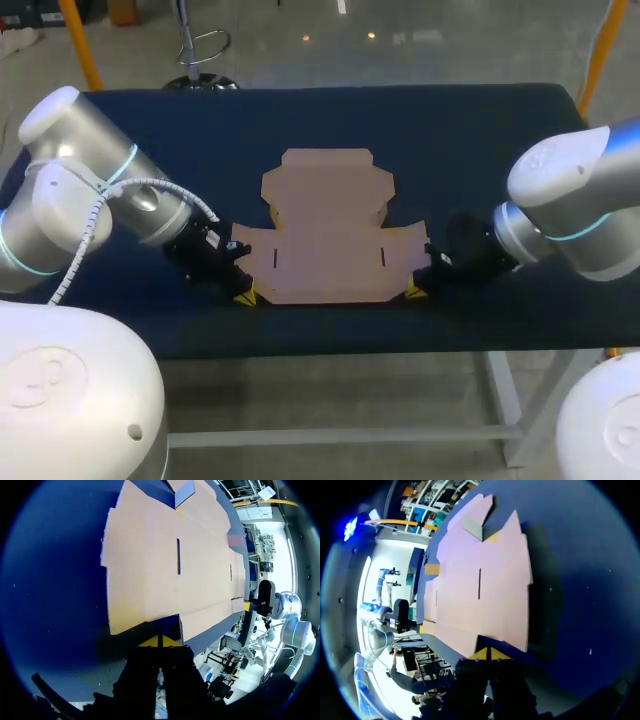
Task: Assemble the packaging by folding the flat box into shape, placing the metal phone stand inside, and closing the box properly
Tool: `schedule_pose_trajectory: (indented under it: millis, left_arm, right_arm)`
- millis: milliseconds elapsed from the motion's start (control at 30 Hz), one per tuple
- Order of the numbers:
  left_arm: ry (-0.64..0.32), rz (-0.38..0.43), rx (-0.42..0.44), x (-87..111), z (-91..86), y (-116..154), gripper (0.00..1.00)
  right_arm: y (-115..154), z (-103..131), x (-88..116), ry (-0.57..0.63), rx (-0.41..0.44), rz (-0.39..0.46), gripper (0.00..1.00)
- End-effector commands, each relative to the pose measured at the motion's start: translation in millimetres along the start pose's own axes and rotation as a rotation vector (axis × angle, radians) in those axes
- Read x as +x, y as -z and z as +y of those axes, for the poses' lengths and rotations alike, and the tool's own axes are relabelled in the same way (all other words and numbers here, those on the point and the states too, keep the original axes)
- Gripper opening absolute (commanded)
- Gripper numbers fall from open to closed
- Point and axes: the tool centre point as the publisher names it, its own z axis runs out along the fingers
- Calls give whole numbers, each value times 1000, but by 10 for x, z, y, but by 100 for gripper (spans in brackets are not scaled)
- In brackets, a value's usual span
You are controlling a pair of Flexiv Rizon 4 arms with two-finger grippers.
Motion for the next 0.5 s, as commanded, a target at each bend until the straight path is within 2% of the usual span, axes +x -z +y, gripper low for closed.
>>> schedule_pose_trajectory:
  millis: [33,500]
  left_arm:
    - [-3,-21,7,44,16,25,0]
    - [-39,-51,31,126,-34,50,0]
  right_arm:
    - [5,-21,28,1,-7,-4,0]
    - [-34,41,147,14,-21,-12,0]
